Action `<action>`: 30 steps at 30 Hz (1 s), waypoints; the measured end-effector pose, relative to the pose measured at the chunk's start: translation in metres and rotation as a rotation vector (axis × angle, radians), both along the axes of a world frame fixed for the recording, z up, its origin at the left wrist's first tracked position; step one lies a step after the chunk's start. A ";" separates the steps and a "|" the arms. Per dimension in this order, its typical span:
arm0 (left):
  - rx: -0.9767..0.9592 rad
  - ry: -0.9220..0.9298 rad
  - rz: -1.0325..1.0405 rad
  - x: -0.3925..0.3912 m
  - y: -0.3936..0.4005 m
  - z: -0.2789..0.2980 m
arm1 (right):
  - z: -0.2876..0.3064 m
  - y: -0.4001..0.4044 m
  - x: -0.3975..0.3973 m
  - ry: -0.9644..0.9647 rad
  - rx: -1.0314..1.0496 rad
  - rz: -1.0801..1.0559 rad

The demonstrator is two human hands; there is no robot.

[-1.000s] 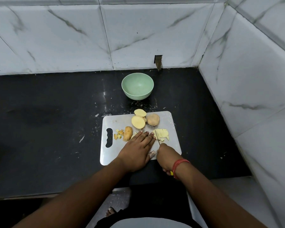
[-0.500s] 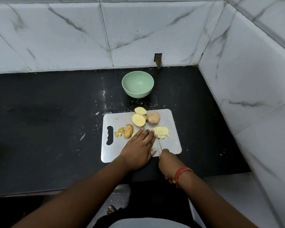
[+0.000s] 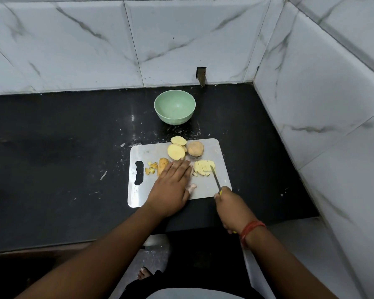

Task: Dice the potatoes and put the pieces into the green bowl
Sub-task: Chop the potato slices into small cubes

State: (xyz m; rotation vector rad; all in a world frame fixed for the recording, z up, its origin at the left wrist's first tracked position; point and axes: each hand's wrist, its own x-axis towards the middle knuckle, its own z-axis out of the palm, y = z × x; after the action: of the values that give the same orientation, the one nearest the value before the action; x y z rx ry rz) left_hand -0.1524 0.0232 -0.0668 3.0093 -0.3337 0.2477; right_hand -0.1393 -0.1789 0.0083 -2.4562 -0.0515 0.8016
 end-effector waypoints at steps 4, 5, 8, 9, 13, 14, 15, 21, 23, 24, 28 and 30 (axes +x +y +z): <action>-0.102 -0.023 0.136 -0.019 0.009 -0.007 | 0.008 -0.009 0.014 0.018 0.022 -0.036; -0.106 -0.022 0.142 -0.024 0.010 -0.009 | 0.008 -0.010 0.018 0.027 0.014 -0.047; -0.105 -0.035 0.124 -0.034 0.008 -0.011 | 0.003 -0.006 0.035 0.036 -0.021 -0.085; -0.102 -0.040 0.118 -0.037 0.006 -0.011 | -0.002 -0.004 0.042 0.002 -0.003 -0.122; -0.109 -0.049 0.132 -0.042 0.004 -0.013 | -0.021 0.006 0.071 -0.254 0.114 -0.189; -0.109 -0.045 0.136 -0.042 0.004 -0.013 | -0.023 0.009 0.077 -0.285 0.115 -0.164; -0.111 -0.040 0.137 -0.042 0.004 -0.013 | -0.022 0.013 0.080 -0.294 0.119 -0.143; -0.192 -0.085 0.200 -0.038 0.014 -0.009 | -0.029 0.037 0.092 -0.288 0.168 -0.101; -0.220 -0.121 0.272 -0.033 0.020 -0.005 | -0.032 0.042 0.092 -0.278 0.197 -0.087; -0.240 -0.134 0.323 -0.029 0.024 -0.003 | -0.035 0.044 0.092 -0.276 0.215 -0.075; -0.317 -0.073 0.565 -0.014 0.034 0.008 | -0.042 0.050 0.091 -0.219 0.284 -0.037; -0.307 -0.031 0.600 -0.006 0.038 0.012 | -0.043 0.051 0.089 -0.191 0.313 -0.035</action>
State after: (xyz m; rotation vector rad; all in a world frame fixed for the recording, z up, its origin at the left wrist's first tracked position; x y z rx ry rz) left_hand -0.1586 0.0616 -0.0544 2.7146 0.5650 0.3515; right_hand -0.0504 -0.1281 -0.0342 -2.2207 -0.1896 0.4991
